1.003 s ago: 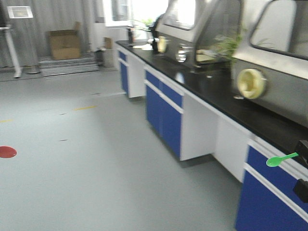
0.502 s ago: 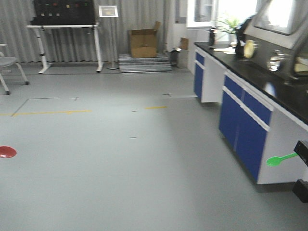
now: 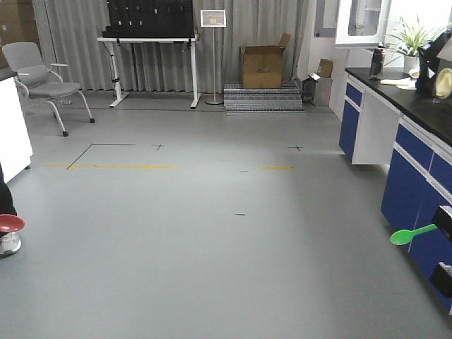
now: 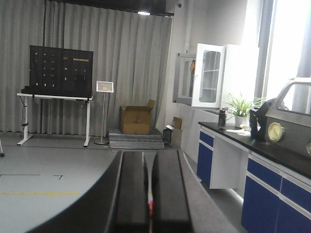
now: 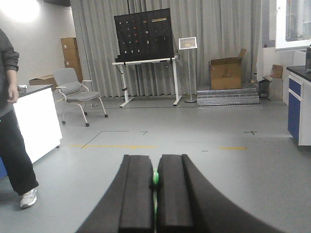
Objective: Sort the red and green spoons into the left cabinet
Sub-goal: 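Drive the base across the room toward the white cabinet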
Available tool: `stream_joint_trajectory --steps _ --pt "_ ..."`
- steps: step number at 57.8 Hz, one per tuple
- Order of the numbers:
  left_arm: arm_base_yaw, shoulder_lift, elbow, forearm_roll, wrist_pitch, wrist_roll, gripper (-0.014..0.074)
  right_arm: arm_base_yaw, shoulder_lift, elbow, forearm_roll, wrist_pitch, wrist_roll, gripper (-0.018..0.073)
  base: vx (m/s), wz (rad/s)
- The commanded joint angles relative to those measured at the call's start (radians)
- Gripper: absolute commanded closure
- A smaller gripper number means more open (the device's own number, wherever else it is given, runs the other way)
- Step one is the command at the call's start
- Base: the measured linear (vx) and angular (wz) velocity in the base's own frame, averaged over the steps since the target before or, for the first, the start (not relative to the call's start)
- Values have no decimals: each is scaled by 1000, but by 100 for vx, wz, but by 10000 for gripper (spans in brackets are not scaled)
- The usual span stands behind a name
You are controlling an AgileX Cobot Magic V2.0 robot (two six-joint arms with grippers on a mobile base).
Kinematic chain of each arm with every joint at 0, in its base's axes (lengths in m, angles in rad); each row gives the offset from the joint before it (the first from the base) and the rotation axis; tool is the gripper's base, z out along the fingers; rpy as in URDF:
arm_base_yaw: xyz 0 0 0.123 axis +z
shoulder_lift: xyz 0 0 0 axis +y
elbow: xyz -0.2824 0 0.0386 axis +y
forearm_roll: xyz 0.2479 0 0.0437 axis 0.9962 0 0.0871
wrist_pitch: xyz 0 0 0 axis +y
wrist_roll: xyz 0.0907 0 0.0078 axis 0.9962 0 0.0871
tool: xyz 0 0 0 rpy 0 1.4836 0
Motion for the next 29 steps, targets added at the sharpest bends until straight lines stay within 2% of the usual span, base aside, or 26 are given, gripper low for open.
stream_joint_trajectory --steps 1,29 --pt "-4 -1 -37 -8 -70 -5 603 1 -10 -34 11 -72 -2 561 37 13" --pt "-4 -1 -37 -8 -71 -5 604 1 -10 -34 11 -74 -2 561 42 4"
